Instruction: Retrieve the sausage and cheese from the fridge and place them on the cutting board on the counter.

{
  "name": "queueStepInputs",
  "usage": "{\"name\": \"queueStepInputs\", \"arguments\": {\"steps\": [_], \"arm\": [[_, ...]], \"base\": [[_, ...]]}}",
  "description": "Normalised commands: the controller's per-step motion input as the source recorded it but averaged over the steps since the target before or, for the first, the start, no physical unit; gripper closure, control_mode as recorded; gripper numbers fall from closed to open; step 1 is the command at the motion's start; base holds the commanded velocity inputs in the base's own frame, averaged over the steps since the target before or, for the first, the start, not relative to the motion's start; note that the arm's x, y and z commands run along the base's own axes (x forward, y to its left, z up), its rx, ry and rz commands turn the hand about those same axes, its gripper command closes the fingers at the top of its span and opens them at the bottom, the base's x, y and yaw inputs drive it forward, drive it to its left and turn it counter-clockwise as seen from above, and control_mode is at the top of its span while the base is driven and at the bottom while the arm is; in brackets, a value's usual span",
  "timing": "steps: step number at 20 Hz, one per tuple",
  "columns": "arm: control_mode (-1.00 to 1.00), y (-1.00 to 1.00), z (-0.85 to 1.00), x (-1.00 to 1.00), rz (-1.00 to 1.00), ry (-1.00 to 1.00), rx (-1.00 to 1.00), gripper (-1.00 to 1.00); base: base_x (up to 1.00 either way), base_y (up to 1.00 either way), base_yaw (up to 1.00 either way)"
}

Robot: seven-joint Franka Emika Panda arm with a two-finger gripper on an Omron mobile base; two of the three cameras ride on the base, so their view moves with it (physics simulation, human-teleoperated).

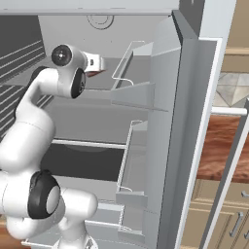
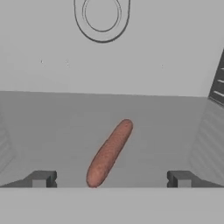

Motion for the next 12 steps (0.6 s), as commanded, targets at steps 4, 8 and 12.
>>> {"name": "queueStepInputs", "arguments": {"steps": [4, 8, 12], "arm": [[-1.0, 0.0, 0.0, 0.31, -0.06, 0.1, 0.02, -1.0], [-1.0, 0.0, 0.0, 0.34, -0.06, 0.1, 0.02, -1.0], [-1.0, 0.0, -0.18, 0.22, -0.07, 0.14, 0.04, -1.0]], "base": [[0.0, 0.0, 0.0], [0.0, 0.0, 0.0], [0.0, 0.0, 0.0]]}}
